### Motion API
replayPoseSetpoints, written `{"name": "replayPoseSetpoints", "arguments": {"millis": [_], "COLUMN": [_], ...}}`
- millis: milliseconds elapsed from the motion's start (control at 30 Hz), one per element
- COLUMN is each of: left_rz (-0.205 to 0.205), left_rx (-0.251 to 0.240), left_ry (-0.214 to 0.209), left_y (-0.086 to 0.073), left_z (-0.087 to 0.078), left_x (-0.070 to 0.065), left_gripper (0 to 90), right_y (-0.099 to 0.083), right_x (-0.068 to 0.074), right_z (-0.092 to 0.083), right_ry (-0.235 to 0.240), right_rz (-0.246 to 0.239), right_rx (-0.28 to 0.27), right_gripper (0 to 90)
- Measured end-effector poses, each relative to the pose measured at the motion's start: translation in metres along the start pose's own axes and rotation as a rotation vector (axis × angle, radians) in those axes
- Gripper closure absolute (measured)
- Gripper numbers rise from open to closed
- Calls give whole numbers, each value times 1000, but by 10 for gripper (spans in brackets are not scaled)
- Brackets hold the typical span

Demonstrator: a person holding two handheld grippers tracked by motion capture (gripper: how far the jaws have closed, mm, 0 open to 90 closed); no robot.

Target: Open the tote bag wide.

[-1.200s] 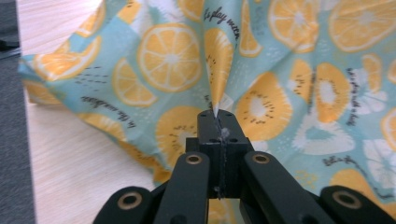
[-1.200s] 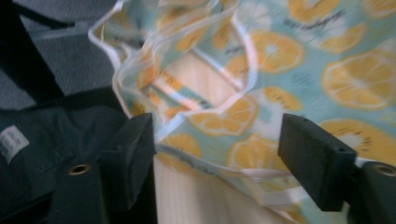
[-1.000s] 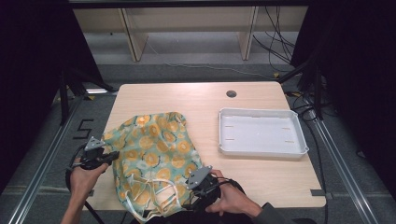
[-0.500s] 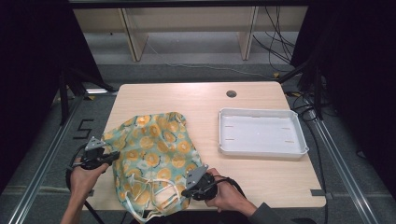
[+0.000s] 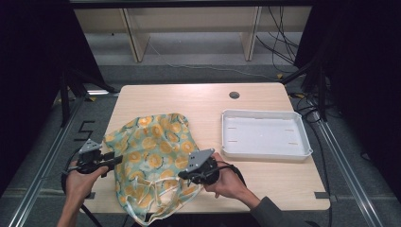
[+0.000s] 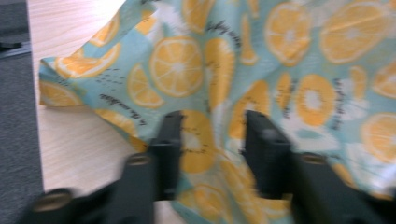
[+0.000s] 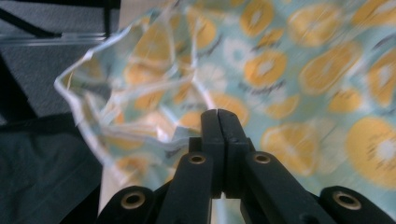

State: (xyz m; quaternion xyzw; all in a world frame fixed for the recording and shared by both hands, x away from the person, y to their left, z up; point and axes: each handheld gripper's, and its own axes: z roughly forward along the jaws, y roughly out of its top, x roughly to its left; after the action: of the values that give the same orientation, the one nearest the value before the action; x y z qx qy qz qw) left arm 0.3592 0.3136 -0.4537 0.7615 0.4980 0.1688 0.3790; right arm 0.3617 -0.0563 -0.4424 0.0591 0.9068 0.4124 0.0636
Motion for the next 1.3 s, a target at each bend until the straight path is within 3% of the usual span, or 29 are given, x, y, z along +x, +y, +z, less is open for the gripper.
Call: {"name": "replayPoseSetpoints", "arguments": {"millis": [67,100,233,267,300,333,367,400,433,500,533,567,600,633,667,700,733,800,833,900,933,1033,1067,1100,1133,1200,1233,1300], "left_rz": [2,13,144,139,158,158,241,269,255,217,224,232,267,280,280,310,320,289,316,344,333,297,276,218,184,153,122,91], "left_rx": [-1,1,68,64,70,70,135,158,178,185,182,176,146,126,126,93,70,1,1,-19,-31,-56,-58,-83,-108,-97,-121,-119], "left_ry": [-48,-78,-217,-263,-292,-292,-252,-193,-146,-155,-162,-151,-141,-121,-121,-116,-125,-120,-122,-88,-79,-62,-75,-100,-107,-110,-103,-107], "left_y": [5,7,5,2,-4,-4,-7,-10,-13,-19,-21,-21,-22,-20,-20,-17,-14,-8,-1,10,15,31,37,44,48,55,58,62], "left_z": [-9,-13,-16,-12,-3,-3,3,9,15,25,27,29,29,27,27,21,15,6,-2,-10,-12,-11,-9,-4,-1,6,11,15], "left_x": [-11,-19,-60,-70,-82,-82,-83,-84,-84,-83,-83,-83,-84,-84,-84,-82,-81,-82,-80,-75,-72,-58,-51,-40,-36,-25,-22,-15], "left_gripper": [365,320,168,143,150,150,150,150,150,150,152,198,528,590,729,729,850,862,871,881,887,888,888,888,888,888,888,888], "right_y": [10,15,34,38,45,45,51,51,54,61,63,66,70,72,72,73,75,75,74,72,68,64,63,61,59,57,57,57], "right_x": [-6,-10,-23,-27,-35,-35,-42,-42,-46,-52,-55,-57,-62,-64,-64,-66,-72,-74,-80,-92,-103,-111,-112,-116,-120,-121,-116,-111], "right_z": [-3,-4,-10,-10,-11,-11,-13,-13,-14,-17,-17,-17,-17,-15,-15,-14,-10,-8,-6,1,8,14,16,18,20,19,11,6], "right_ry": [-9,-13,-47,-50,-69,-69,-81,-81,-91,-95,-101,-108,-120,-126,-126,-136,-165,-173,-186,-211,-222,-238,-242,-245,-265,-284,-342,-346], "right_rz": [8,-12,24,10,26,26,57,57,60,62,63,70,63,60,60,64,69,84,80,106,142,158,175,176,198,227,218,218], "right_rx": [-24,-44,-95,-105,-127,-127,-151,-151,-162,-170,-177,-180,-175,-180,-180,-176,-162,-159,-152,-140,-126,-115,-104,-98,-83,-68,-64,-64], "right_gripper": [900,900,900,900,900,900,900,900,900,900,900,900,900,900,900,900,900,900,900,900,900,900,900,868,785,646,506,453]}}
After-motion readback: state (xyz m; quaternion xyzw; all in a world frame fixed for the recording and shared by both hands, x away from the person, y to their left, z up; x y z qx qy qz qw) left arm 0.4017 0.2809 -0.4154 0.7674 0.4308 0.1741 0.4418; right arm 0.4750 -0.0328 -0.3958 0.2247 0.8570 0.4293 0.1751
